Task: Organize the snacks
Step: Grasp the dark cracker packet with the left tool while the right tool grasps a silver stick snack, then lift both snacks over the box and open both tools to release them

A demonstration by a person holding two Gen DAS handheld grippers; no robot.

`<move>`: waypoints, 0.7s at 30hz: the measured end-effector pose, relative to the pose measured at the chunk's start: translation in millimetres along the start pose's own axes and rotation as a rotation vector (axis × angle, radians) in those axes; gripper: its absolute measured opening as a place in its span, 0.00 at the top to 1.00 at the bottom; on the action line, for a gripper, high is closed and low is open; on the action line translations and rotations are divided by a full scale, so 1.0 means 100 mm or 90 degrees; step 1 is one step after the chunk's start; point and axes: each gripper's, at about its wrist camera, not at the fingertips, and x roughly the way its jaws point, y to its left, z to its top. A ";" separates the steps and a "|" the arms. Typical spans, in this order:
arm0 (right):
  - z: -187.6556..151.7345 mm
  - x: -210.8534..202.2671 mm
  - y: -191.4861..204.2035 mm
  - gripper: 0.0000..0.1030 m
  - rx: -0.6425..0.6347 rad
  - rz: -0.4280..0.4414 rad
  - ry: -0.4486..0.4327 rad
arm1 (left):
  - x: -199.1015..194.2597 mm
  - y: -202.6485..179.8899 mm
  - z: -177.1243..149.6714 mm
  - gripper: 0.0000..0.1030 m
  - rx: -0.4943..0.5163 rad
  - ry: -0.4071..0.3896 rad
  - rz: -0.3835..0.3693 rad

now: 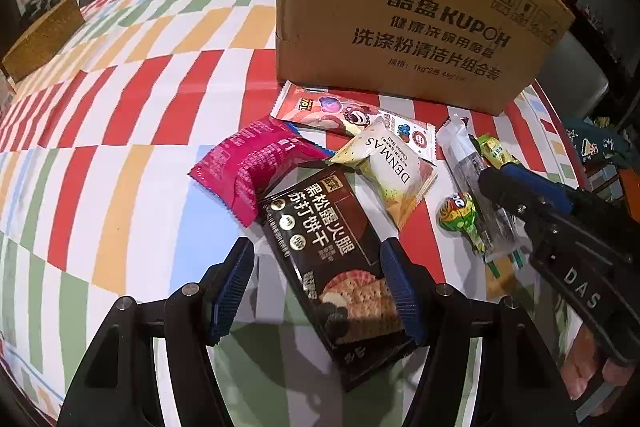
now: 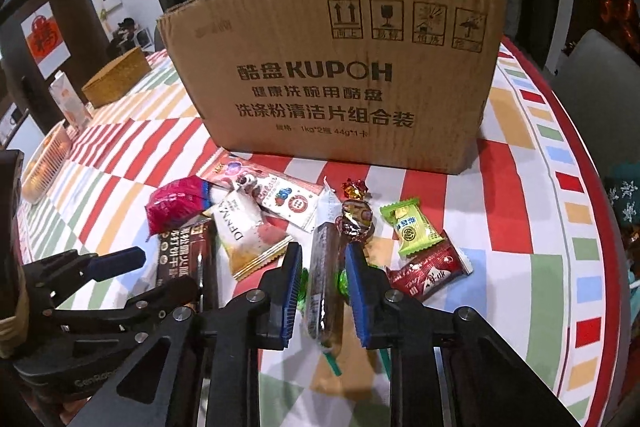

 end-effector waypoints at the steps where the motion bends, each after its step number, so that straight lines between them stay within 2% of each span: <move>1: 0.01 0.02 0.00 0.77 -0.002 0.000 0.003 | 0.01 0.00 0.01 0.37 -0.001 0.001 -0.002; 9: 0.05 0.18 0.04 0.79 -0.021 -0.008 0.028 | 0.16 -0.04 0.10 0.37 -0.008 0.012 -0.001; 21: 0.06 0.28 0.08 0.83 -0.016 -0.007 0.048 | 0.17 -0.03 0.13 0.50 -0.008 -0.008 -0.018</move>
